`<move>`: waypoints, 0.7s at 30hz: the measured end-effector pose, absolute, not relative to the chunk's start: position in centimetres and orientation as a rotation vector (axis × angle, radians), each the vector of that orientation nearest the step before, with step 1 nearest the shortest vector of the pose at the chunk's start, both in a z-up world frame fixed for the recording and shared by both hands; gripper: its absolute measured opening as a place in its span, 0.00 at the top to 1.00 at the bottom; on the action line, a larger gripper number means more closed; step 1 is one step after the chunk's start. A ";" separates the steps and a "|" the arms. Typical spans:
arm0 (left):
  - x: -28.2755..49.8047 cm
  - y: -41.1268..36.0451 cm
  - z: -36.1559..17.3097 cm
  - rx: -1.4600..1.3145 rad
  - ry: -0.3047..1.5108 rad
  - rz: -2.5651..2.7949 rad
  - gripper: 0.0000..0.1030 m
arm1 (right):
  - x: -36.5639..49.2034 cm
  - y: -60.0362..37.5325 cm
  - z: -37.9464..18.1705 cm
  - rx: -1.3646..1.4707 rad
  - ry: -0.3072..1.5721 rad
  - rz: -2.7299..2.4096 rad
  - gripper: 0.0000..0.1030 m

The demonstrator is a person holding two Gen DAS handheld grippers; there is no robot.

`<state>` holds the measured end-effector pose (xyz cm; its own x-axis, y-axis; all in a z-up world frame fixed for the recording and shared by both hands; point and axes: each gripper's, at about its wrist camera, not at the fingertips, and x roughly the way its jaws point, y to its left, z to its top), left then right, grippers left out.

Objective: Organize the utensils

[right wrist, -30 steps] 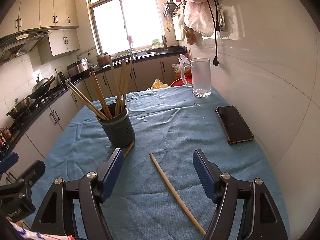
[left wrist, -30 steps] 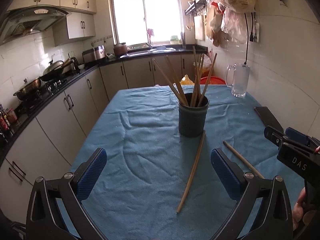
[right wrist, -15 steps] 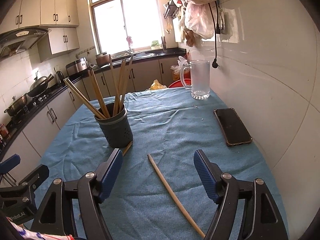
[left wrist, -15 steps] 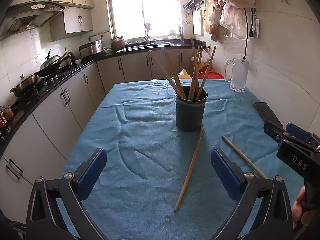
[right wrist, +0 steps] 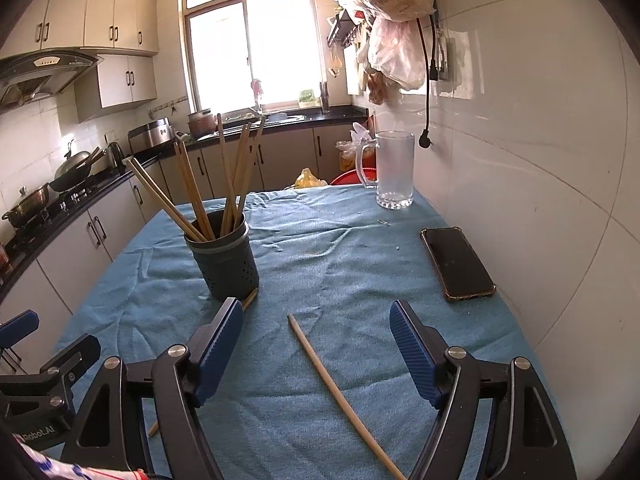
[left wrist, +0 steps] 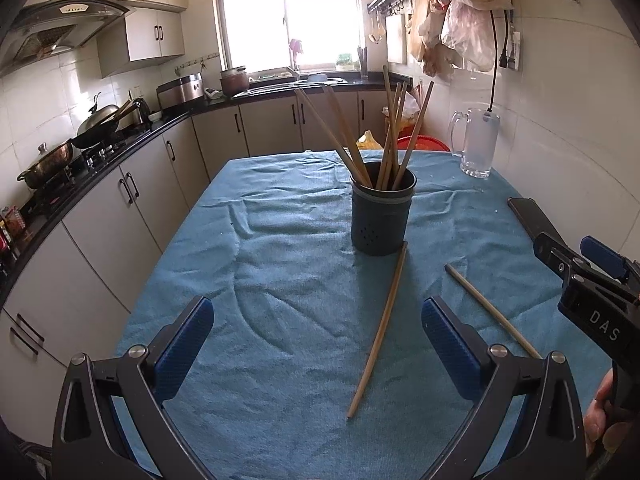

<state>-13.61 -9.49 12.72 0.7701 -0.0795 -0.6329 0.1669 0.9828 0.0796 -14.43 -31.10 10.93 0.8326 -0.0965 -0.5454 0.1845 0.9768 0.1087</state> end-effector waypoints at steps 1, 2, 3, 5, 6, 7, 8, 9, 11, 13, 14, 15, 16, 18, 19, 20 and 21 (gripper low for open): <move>-13.6 -9.5 12.7 0.134 0.681 -0.134 0.00 | -14.4 -31.1 10.9 0.159 0.568 -0.151 0.22; -13.5 -9.5 12.6 0.133 0.683 -0.134 0.00 | -14.4 -31.1 10.9 0.158 0.569 -0.152 0.22; -13.5 -9.4 12.6 0.132 0.686 -0.134 0.00 | -14.3 -31.1 10.9 0.158 0.571 -0.153 0.21; -13.4 -9.4 12.4 0.129 0.691 -0.132 0.00 | -14.2 -31.1 10.8 0.157 0.575 -0.152 0.21; -13.3 -9.4 12.3 0.127 0.694 -0.132 0.00 | -14.1 -31.0 10.8 0.155 0.577 -0.151 0.21; -13.2 -9.3 12.3 0.126 0.697 -0.131 0.00 | -14.0 -31.0 10.7 0.153 0.579 -0.150 0.21; -13.2 -9.3 12.2 0.124 0.700 -0.130 0.00 | -13.9 -30.9 10.7 0.151 0.580 -0.149 0.21; -13.1 -9.3 12.1 0.122 0.702 -0.130 0.00 | -13.9 -30.8 10.7 0.148 0.580 -0.147 0.21; -12.9 -9.1 12.0 0.120 0.706 -0.128 0.00 | -13.7 -30.6 10.7 0.137 0.580 -0.145 0.21; -12.8 -9.1 11.9 0.115 0.709 -0.127 0.00 | -13.5 -30.3 10.7 0.127 0.580 -0.141 0.21; -12.8 -9.1 11.8 0.112 0.710 -0.128 0.00 | -13.4 -30.2 10.7 0.124 0.580 -0.140 0.21; -12.7 -9.0 11.8 0.111 0.711 -0.127 0.00 | -13.3 -30.1 10.7 0.121 0.580 -0.140 0.21; -12.6 -9.0 11.8 0.109 0.711 -0.126 0.00 | -13.2 -30.0 10.6 0.118 0.581 -0.140 0.21; -12.6 -9.0 11.7 0.108 0.711 -0.129 0.00 | -12.9 -29.8 10.5 0.111 0.586 -0.137 0.20; -12.5 -9.0 11.7 0.108 0.712 -0.132 0.00 | -12.9 -29.7 10.4 0.108 0.588 -0.136 0.20; -12.5 -9.0 11.6 0.108 0.714 -0.134 0.00 | -12.7 -29.6 10.3 0.106 0.593 -0.134 0.20; -12.4 -9.1 11.5 0.109 0.717 -0.137 0.00 | -12.6 -29.5 10.1 0.106 0.598 -0.131 0.20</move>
